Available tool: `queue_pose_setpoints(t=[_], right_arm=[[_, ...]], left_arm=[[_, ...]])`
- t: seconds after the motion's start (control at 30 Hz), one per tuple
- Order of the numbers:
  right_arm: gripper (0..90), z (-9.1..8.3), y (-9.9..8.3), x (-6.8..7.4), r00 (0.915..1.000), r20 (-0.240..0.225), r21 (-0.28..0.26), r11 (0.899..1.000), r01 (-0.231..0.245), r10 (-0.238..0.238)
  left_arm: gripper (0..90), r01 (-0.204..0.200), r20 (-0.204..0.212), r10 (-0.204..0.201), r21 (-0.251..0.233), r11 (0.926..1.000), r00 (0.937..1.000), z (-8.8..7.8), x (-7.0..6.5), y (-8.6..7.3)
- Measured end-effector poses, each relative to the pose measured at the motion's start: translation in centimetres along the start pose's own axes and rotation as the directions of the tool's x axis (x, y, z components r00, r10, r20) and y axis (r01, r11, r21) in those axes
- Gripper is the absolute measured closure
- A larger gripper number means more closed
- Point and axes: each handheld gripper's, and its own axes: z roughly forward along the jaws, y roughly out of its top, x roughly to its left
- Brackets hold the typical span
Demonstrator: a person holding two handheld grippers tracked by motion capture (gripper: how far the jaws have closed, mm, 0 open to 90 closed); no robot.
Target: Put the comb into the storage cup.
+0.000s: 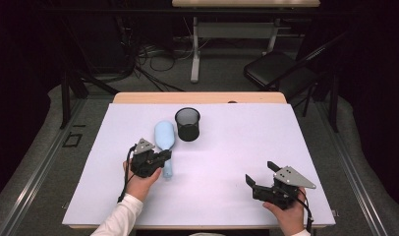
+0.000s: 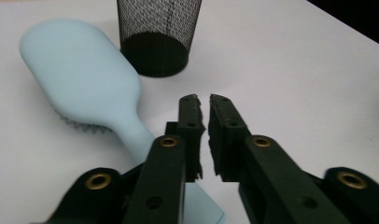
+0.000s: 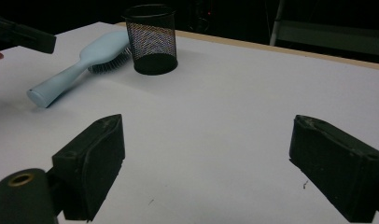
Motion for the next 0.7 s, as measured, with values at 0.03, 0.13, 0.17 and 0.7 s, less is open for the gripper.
queue_pose_setpoints(t=[0.03,0.13,0.17,0.7], right_arm=[[10.0,0.0,0.0,0.0,1.0000,-0.001,-0.001,1.000,-0.002,0.002],[10.0,-0.2,-0.1,-0.2,1.0000,0.007,-0.005,1.000,-0.005,0.005],[10.0,-0.3,-0.1,-0.3,0.9999,0.008,-0.006,1.000,-0.007,0.007],[10.2,-0.2,-0.1,-0.2,1.0000,-0.006,-0.001,1.000,-0.006,0.006]], left_arm=[[88.1,0.000,-0.002,0.000,0.012,0.9999,1.0000,0.2,-0.1,-0.1],[90.0,-0.004,-0.009,0.005,0.037,0.9993,1.0000,0.7,-0.3,-0.3],[90.0,-0.011,-0.013,0.012,0.044,0.9989,0.9998,0.8,-0.4,-0.3],[90.0,-0.041,-0.069,0.052,0.162,0.9859,0.9962,2.6,-1.6,-1.2]])
